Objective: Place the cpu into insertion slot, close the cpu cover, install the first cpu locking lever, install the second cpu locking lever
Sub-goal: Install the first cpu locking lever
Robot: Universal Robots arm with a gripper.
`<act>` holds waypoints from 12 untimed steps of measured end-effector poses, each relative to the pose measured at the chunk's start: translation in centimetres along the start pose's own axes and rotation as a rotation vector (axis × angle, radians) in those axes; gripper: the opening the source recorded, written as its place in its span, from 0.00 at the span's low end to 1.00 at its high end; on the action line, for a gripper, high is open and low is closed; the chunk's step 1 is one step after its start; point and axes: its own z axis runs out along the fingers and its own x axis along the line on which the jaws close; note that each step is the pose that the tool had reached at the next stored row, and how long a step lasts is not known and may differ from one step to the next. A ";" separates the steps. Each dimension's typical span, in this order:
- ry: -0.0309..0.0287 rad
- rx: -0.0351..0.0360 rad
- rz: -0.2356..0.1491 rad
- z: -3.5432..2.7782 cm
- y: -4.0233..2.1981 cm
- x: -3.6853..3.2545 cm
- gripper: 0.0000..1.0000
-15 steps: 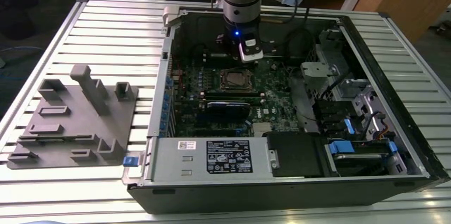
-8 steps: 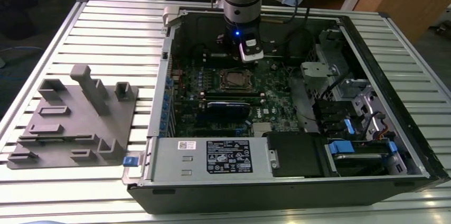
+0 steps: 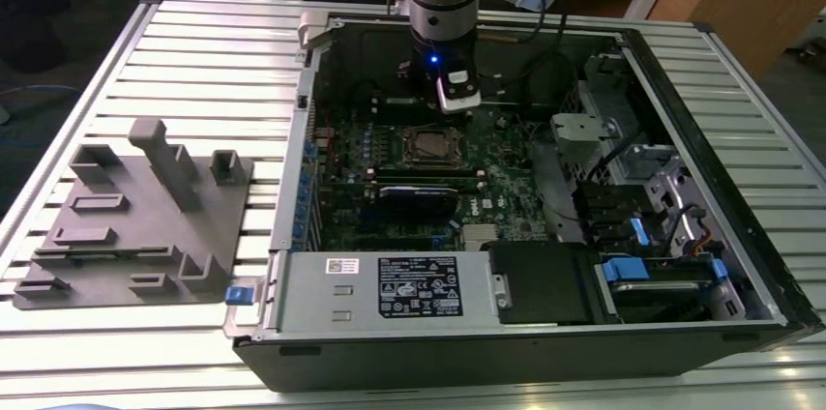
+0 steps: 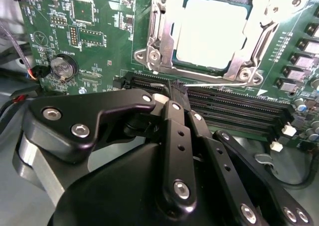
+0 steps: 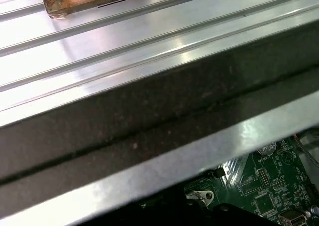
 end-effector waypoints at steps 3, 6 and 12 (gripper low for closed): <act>-0.0028 0.0015 0.013 0.01 0.01 0.00 0.11; -0.0053 0.0041 0.022 0.04 0.01 0.00 0.11; -0.0114 0.0160 0.029 0.23 -0.03 0.02 0.11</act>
